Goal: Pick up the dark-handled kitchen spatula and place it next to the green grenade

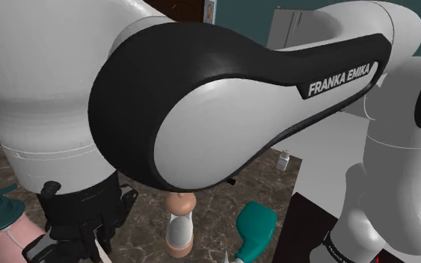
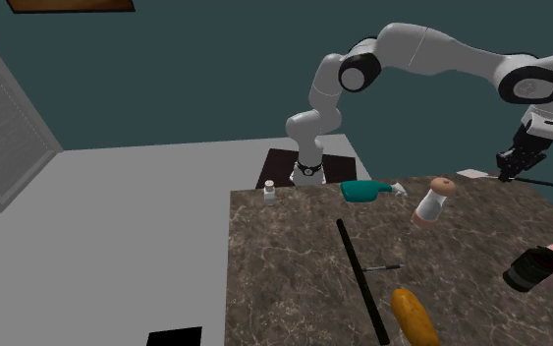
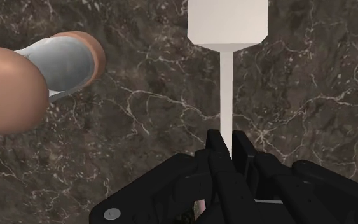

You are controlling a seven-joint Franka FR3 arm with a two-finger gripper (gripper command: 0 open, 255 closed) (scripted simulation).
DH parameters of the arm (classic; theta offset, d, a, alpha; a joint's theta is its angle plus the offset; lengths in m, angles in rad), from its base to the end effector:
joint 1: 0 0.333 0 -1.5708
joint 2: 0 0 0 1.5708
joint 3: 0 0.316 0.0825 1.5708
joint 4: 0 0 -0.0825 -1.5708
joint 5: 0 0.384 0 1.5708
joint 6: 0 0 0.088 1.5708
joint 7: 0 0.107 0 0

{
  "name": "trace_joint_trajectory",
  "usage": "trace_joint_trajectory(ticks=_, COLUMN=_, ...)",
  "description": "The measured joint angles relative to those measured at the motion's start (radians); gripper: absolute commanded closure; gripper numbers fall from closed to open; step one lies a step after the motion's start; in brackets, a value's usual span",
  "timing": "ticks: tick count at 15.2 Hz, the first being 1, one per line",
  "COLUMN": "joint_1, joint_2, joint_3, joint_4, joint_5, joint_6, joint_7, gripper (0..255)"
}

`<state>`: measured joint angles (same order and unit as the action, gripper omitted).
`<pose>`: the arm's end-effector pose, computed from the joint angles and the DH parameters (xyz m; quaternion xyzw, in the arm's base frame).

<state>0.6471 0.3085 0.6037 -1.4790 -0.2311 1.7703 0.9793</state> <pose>0.2676 0.5887 0.5281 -0.9891 -0.1433 -0.0327 0.0048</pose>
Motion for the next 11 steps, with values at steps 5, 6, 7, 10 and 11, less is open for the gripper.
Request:
trace_joint_trajectory(ticks=5, joint_1=-0.006, joint_2=0.000, joint_3=-0.002, joint_4=-0.069, joint_5=-0.003, joint_6=0.069, joint_7=0.009, gripper=255)
trace_joint_trajectory(ticks=6, joint_1=-0.009, joint_2=-0.002, joint_3=-0.003, joint_4=-0.084, joint_5=-0.003, joint_6=0.082, joint_7=0.008, gripper=255)
trace_joint_trajectory(ticks=7, joint_1=-0.009, joint_2=0.001, joint_3=-0.004, joint_4=-0.092, joint_5=-0.005, joint_6=0.092, joint_7=0.010, gripper=255)
trace_joint_trajectory(ticks=10, joint_1=-0.010, joint_2=0.007, joint_3=-0.006, joint_4=-0.127, joint_5=-0.010, joint_6=0.132, joint_7=0.015, gripper=255)
trace_joint_trajectory(ticks=11, joint_1=-0.012, joint_2=0.006, joint_3=-0.007, joint_4=-0.144, joint_5=-0.011, joint_6=0.147, joint_7=0.018, gripper=255)
